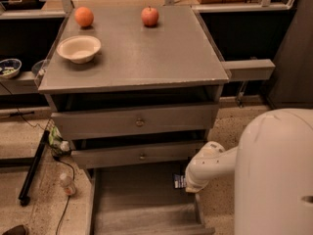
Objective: Pick rxbar chocolate from bottom drawer and place on counter
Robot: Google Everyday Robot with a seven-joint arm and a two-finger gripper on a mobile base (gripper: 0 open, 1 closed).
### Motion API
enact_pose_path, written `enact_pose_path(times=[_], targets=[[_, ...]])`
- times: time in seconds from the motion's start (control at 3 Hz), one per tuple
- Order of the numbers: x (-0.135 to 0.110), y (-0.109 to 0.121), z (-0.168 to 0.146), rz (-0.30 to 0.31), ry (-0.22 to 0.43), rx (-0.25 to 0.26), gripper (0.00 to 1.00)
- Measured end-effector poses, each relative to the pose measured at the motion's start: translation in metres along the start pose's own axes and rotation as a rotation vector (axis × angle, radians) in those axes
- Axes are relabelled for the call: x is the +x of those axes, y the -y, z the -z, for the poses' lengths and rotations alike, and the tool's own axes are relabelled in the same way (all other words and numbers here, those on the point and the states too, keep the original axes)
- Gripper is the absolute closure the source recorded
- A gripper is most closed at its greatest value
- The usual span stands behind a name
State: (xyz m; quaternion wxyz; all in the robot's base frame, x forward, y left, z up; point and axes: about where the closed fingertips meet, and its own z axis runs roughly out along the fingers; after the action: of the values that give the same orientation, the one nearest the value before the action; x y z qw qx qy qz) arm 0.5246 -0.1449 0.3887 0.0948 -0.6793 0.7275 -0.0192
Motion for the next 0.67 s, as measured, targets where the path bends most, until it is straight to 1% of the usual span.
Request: enact_pose_path(times=[0.33,0.67], targets=[[-0.002,0.001,0.008,0.004,-0.009,0.004,1.00],[-0.004,0.004,0.040,0.008,-0.035,0.037,1.00]])
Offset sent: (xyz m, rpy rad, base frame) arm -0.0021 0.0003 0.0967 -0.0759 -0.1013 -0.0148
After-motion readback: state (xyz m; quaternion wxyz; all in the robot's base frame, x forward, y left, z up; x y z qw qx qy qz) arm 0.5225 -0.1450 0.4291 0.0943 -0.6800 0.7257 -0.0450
